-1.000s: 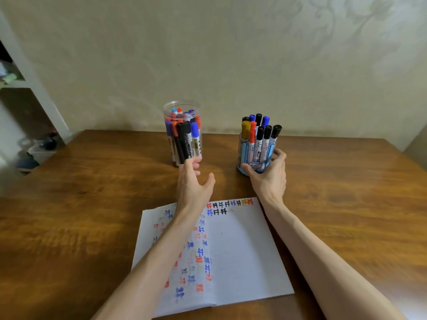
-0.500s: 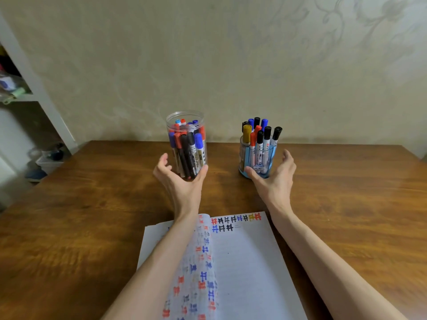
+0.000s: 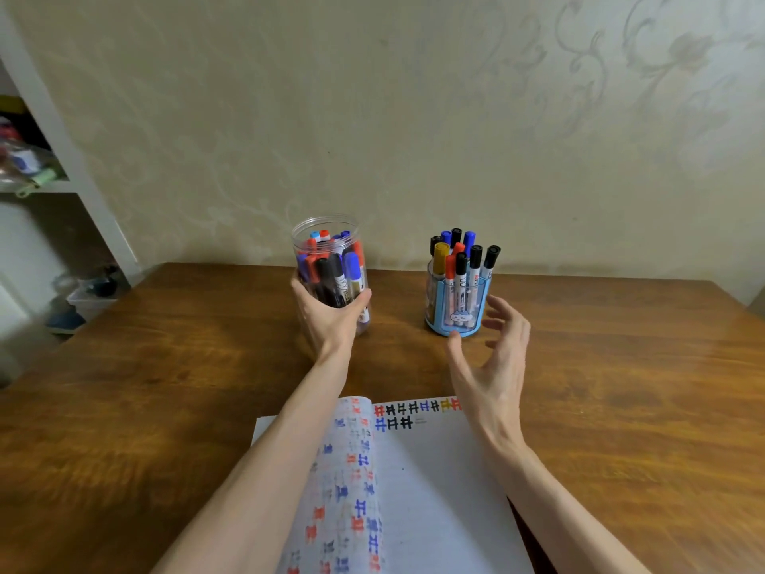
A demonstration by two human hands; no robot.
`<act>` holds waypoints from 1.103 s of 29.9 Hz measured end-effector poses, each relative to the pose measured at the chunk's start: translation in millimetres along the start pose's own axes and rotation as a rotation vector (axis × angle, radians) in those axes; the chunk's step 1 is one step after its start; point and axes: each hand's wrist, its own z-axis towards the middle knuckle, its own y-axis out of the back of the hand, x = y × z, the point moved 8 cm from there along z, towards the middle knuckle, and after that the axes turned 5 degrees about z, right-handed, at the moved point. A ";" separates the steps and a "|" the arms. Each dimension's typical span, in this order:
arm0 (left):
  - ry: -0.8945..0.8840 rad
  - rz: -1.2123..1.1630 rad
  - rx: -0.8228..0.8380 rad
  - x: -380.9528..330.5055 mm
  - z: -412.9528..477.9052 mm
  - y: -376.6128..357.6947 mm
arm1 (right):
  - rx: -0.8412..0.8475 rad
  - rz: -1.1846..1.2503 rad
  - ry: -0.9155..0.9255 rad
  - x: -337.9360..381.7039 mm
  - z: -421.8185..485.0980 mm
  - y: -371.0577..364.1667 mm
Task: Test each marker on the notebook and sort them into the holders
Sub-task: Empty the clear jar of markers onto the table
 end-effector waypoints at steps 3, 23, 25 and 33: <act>-0.015 -0.058 0.019 -10.1 -15.8 13.7 | 0.140 0.155 -0.054 11.6 -0.8 -13.9; -0.119 -0.428 0.296 -34.1 -62.0 46.0 | 0.290 0.842 -0.664 -0.3 -16.0 -46.4; -0.138 -0.383 0.342 -29.2 -59.2 43.9 | 0.284 0.784 -0.622 -1.8 -10.4 -39.1; -0.151 -0.156 0.504 -7.3 -57.1 23.5 | 0.272 0.541 -0.399 10.3 22.3 -25.4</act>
